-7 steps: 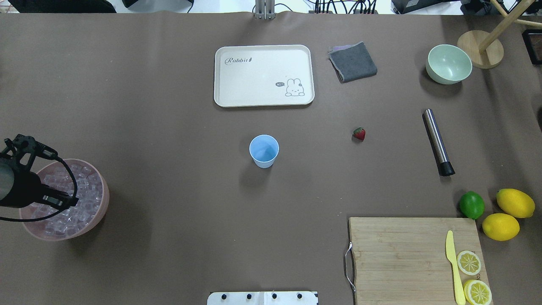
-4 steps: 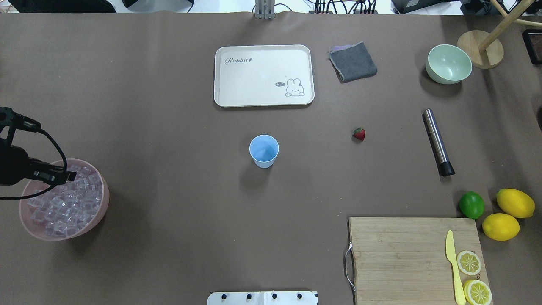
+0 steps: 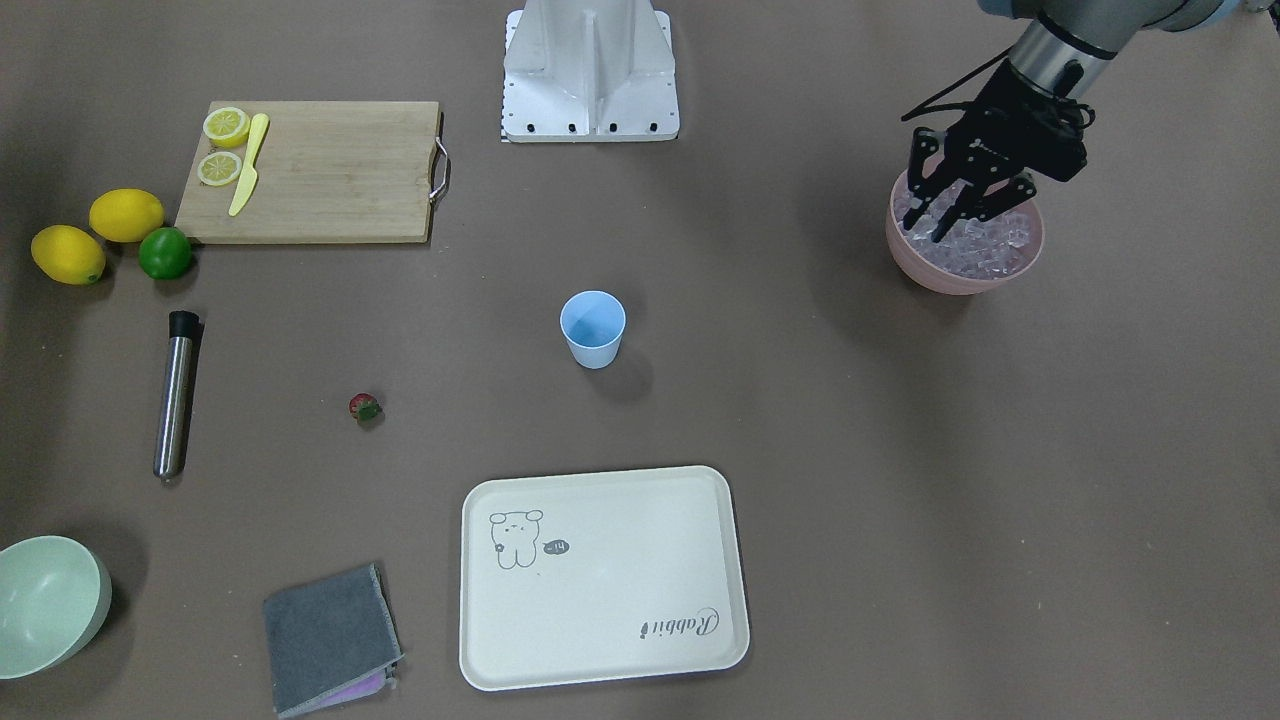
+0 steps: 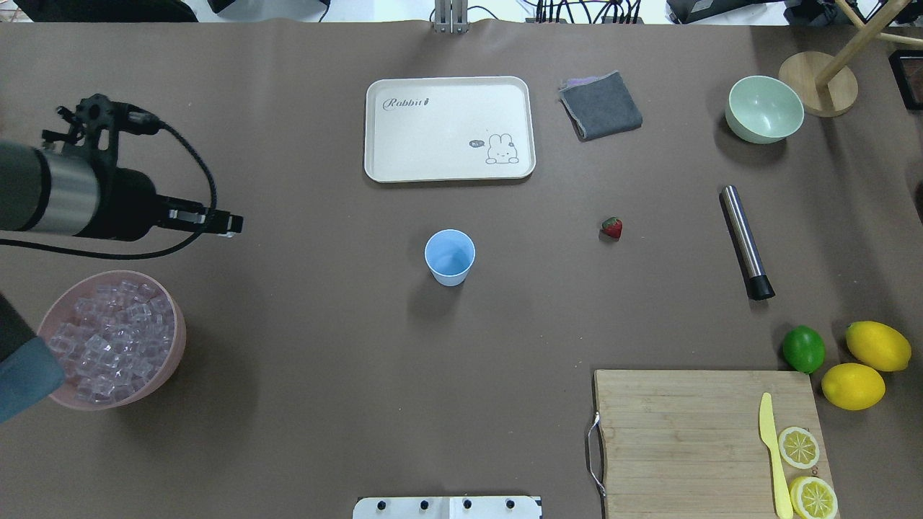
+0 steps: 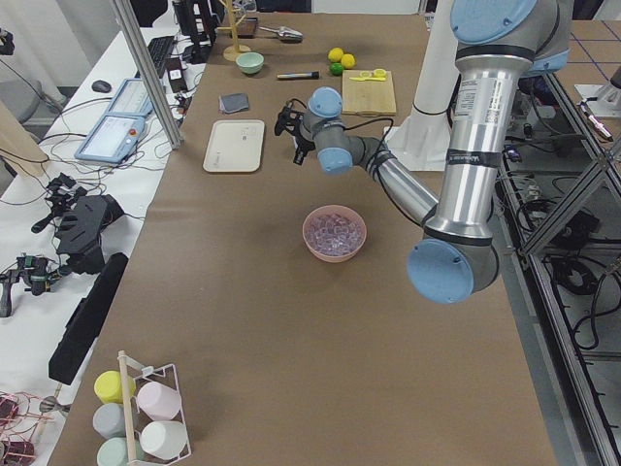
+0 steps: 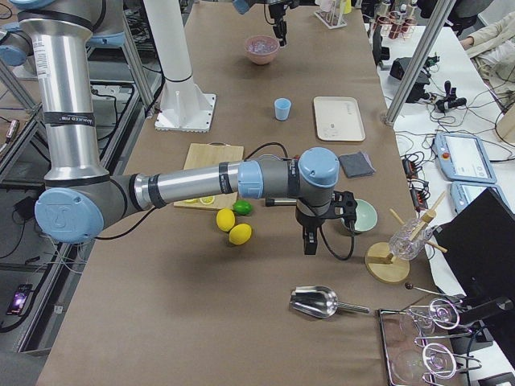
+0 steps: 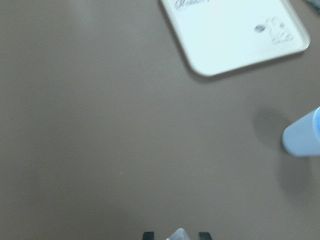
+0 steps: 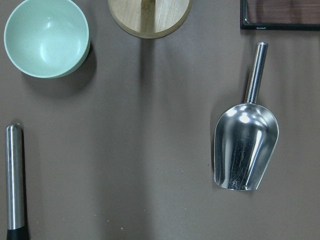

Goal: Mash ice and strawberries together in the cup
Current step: 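Carry the ice cube with the left gripper over the light-blue cup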

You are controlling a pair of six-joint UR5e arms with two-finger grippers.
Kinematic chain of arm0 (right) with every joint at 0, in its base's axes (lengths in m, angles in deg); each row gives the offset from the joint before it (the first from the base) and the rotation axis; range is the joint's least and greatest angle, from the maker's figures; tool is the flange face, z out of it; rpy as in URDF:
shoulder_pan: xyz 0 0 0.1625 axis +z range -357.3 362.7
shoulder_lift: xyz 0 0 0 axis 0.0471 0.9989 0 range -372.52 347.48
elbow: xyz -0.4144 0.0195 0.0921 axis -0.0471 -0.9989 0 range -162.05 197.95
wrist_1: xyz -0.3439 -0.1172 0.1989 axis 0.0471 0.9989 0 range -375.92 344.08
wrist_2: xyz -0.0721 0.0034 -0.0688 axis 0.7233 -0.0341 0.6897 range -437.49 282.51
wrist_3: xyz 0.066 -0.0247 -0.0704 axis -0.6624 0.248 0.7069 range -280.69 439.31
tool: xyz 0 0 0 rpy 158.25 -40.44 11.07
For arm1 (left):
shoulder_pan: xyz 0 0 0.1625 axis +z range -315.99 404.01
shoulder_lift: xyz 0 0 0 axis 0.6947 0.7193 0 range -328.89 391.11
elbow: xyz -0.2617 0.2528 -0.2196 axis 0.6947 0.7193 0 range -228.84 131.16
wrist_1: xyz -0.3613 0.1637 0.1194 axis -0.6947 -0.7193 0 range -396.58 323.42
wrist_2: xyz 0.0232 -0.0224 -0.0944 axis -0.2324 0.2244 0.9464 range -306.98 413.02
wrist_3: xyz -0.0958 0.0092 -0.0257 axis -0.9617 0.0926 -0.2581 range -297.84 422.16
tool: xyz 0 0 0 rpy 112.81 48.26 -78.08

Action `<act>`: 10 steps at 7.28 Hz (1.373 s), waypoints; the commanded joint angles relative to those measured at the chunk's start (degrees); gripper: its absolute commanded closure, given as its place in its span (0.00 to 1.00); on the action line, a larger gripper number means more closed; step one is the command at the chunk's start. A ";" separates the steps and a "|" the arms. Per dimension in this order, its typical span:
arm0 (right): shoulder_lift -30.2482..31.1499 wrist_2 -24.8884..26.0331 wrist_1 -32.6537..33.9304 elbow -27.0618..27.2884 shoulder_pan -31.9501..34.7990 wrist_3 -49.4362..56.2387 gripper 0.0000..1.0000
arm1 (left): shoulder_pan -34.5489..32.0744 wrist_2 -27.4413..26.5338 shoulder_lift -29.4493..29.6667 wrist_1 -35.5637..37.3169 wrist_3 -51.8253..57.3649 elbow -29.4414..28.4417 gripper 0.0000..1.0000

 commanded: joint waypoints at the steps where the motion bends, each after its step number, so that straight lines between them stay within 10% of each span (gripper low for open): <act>1: -0.11 0.12 0.00 0.10 0.00 0.00 0.00 | 5.05 -5.89 9.90 -0.15 -3.78 -6.06 1.00; 5: -0.81 0.29 0.00 -0.25 0.00 -3.78 0.00 | 16.84 -21.36 23.00 -0.50 -9.14 -16.60 1.00; 10: -0.29 0.29 0.00 -0.17 0.00 -3.78 0.00 | 17.74 -23.69 24.52 -6.56 -9.23 -24.01 1.00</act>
